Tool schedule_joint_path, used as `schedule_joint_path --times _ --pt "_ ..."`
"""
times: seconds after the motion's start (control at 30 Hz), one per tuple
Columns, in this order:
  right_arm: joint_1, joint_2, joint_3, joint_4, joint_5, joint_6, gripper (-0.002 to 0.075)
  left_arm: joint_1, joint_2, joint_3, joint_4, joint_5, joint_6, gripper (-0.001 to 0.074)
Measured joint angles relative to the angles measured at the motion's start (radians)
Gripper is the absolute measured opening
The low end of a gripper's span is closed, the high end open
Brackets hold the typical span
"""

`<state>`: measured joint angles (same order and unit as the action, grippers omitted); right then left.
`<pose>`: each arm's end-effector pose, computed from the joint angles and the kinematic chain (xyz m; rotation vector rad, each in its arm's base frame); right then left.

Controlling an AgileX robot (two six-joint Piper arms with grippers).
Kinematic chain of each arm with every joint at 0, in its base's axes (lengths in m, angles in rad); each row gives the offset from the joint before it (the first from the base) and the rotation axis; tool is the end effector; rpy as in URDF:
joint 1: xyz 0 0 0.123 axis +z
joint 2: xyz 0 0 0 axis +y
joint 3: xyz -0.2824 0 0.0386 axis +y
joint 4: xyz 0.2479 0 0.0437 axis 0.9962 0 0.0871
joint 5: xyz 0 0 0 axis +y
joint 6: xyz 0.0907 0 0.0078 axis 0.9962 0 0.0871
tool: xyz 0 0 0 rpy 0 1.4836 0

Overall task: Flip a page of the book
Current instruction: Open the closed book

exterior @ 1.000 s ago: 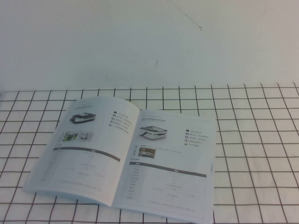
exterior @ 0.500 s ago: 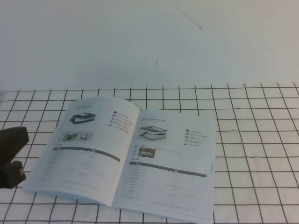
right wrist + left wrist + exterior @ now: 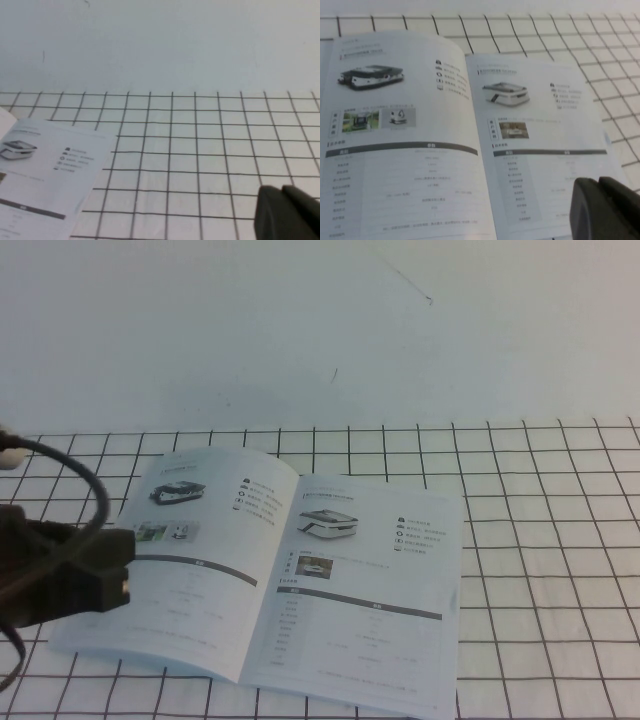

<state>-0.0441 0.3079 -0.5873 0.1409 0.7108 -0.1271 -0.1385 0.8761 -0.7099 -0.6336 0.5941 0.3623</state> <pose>0.0546 0.0060 0.3254 -0.0390 1.9084 0.0443 0.1666 -0.0538 0.3198 0.1493 2.1568 -0.5499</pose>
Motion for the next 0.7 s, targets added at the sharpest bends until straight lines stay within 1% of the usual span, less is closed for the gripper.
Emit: schedule_joint_path --times 0.13,0.27,0.4,0.57,0.63,0.7 --pt "0.002 0.004 0.008 0.097 -0.012 0.005 -0.0002 0.000 0.127 -0.068 -0.026 0.074 0.101 -0.0002" --pt "0.024 0.052 0.000 0.171 0.002 -0.090 -0.0002 0.000 0.265 -0.169 -0.038 0.174 0.169 -0.0002" --pt "0.053 0.161 -0.078 0.182 0.103 -0.143 -0.0002 0.000 0.380 -0.227 -0.039 0.247 0.208 -0.0002" --pt "0.059 0.357 -0.199 0.228 0.234 -0.174 -0.0002 0.000 0.469 -0.255 -0.042 0.252 0.233 -0.0002" --pt "0.059 0.440 -0.217 0.303 0.269 -0.206 -0.0002 0.000 0.499 -0.259 -0.048 0.253 0.235 -0.0002" --pt "0.059 0.513 -0.219 0.416 0.299 -0.275 -0.0002 -0.003 0.520 -0.260 -0.054 0.259 0.235 -0.0002"
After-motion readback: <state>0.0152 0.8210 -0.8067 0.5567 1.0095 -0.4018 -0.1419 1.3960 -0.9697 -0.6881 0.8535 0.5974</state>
